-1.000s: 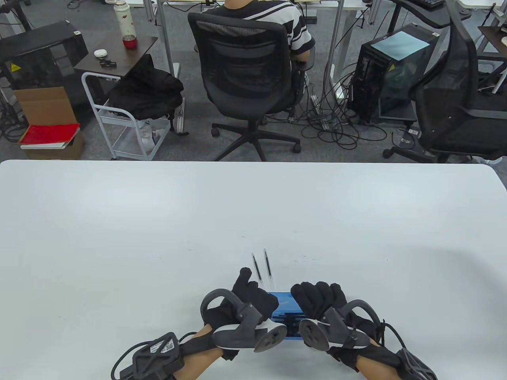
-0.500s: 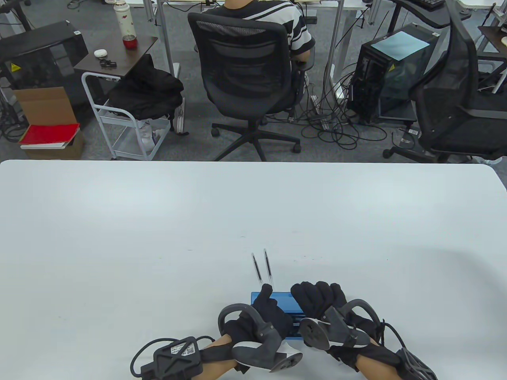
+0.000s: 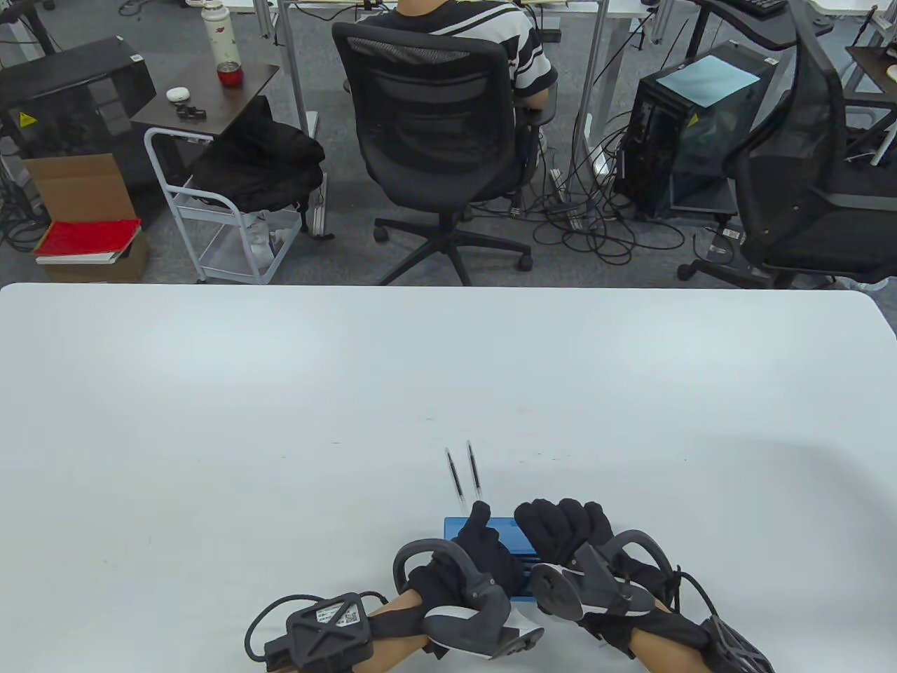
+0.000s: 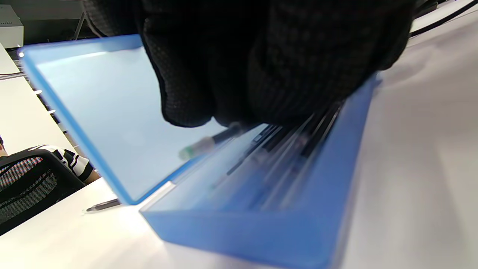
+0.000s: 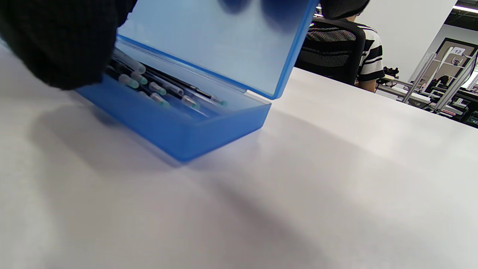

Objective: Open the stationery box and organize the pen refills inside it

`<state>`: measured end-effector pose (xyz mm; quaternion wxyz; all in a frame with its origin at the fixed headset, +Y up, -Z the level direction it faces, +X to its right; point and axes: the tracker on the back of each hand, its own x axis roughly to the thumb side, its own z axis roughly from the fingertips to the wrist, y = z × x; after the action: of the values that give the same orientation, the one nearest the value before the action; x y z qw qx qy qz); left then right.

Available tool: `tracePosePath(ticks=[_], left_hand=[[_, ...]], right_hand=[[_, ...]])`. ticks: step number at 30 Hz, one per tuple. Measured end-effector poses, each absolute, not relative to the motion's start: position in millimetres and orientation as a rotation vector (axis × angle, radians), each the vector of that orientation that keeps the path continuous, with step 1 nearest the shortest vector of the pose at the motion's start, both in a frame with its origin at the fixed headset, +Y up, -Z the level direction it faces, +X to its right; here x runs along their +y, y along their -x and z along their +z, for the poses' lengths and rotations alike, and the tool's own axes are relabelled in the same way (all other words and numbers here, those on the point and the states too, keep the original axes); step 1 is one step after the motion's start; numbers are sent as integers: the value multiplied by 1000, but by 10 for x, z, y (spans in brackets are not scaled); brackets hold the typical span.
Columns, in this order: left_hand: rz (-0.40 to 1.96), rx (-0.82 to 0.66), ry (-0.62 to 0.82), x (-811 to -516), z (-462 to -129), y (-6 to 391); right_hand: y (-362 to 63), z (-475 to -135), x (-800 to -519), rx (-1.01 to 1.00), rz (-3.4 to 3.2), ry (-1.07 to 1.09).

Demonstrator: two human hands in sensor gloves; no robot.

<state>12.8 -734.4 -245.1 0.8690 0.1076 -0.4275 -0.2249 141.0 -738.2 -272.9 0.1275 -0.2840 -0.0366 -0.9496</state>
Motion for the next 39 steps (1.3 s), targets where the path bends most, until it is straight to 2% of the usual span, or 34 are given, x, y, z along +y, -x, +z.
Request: tracePosePath(ticks=[7, 15, 20, 25, 32, 39], left_hand=[[-432, -914, -228, -7275, -2412, -94], [-291, -862, -255, -6849, -2406, 67], [-195, -754, -284, -6569, -2539, 237], [-86, -601, -253, -6397, -2819, 417], [-11, -436, -130, -6420, -3251, 576], [-20, -335, -12, -6669, -3686, 689]], right_hand=[[-1408, -2725, -7381, -105, -2761, 824], [-1406, -2724, -7380, -106, -2761, 822], [-1405, -2723, -7379, -106, -2760, 822], [-1405, -2722, -7379, -106, -2759, 822], [-1404, -2722, -7379, -107, -2760, 822], [-1404, -2722, -7379, -107, -2761, 821]])
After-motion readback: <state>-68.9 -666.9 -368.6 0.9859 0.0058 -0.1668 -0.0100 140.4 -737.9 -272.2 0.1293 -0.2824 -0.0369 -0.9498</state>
